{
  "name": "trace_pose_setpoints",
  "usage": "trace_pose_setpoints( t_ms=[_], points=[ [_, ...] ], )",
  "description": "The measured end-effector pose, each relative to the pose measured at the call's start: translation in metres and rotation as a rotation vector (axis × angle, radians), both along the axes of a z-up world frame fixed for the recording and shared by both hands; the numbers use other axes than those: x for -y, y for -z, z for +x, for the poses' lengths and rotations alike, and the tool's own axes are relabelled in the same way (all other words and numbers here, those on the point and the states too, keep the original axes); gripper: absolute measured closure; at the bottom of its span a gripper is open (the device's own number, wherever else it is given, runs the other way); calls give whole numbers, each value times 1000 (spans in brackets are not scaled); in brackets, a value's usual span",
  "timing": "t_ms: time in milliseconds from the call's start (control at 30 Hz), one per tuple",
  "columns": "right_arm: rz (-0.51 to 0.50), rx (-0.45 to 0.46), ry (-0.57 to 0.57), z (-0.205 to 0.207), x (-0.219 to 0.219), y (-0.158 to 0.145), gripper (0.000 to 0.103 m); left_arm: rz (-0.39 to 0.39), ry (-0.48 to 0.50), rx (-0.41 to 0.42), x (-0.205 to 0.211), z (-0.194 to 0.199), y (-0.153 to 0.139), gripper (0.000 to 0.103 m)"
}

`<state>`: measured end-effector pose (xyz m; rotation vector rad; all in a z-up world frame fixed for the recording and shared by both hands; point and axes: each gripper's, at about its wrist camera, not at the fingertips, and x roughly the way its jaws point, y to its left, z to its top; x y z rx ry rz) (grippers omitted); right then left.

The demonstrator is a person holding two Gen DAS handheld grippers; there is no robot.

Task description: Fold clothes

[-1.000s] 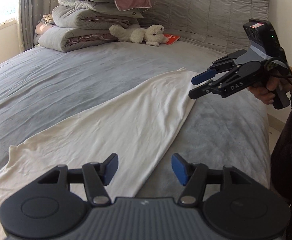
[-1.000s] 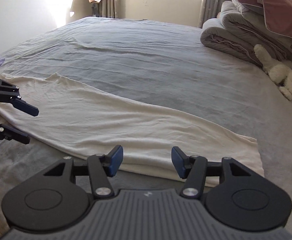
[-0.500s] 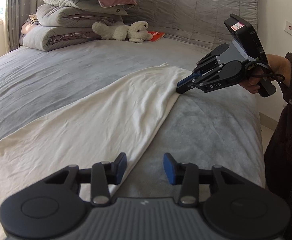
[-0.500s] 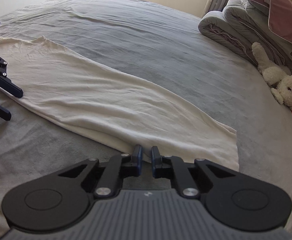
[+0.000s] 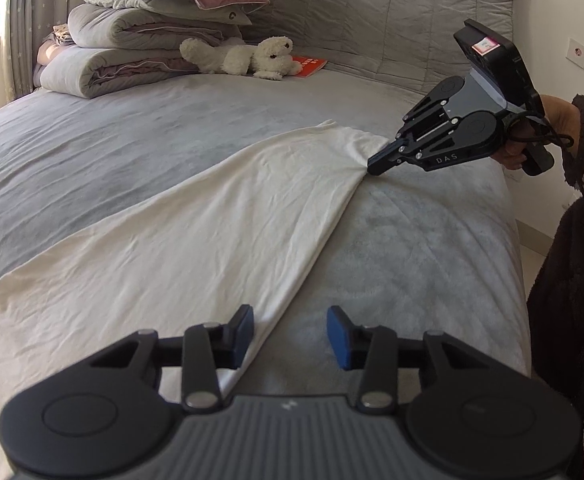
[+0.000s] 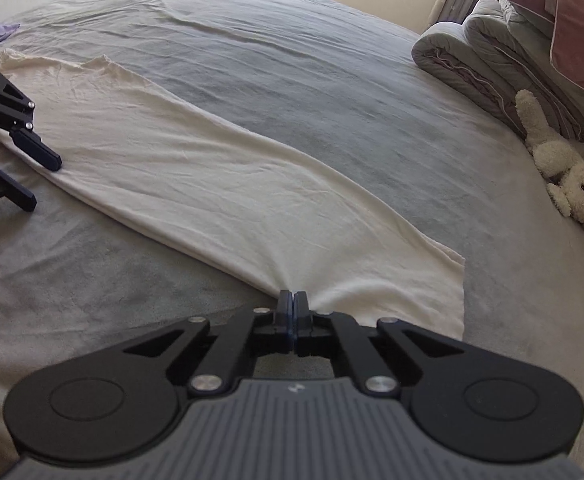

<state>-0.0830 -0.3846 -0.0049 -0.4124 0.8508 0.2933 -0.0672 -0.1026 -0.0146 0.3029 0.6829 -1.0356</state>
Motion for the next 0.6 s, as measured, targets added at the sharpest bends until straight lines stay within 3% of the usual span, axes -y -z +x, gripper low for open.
trace_pose_setpoints(
  t_ms=[67,100,167,333,433,600],
  points=[
    [-9,-6,-9,-2,-1,0,102,3,0,1,0,0,0,61],
    [7,-9,-10,-3,1,-3,92,3,1,2,0,0,0,61],
    [63,11,16,-7,10,-14,89,-1,-1,2,0,0,-1,61],
    [245,134,190,-1,32,-30,76,-27,-33,14,-3,5,-5,61],
    [238,170,253,16,27,-25,76,-37,-71,0,-7,14,-6,61],
    [190,153,372,50,33,-9,76,-16,-64,-25,-9,16,-1,61]
  ],
)
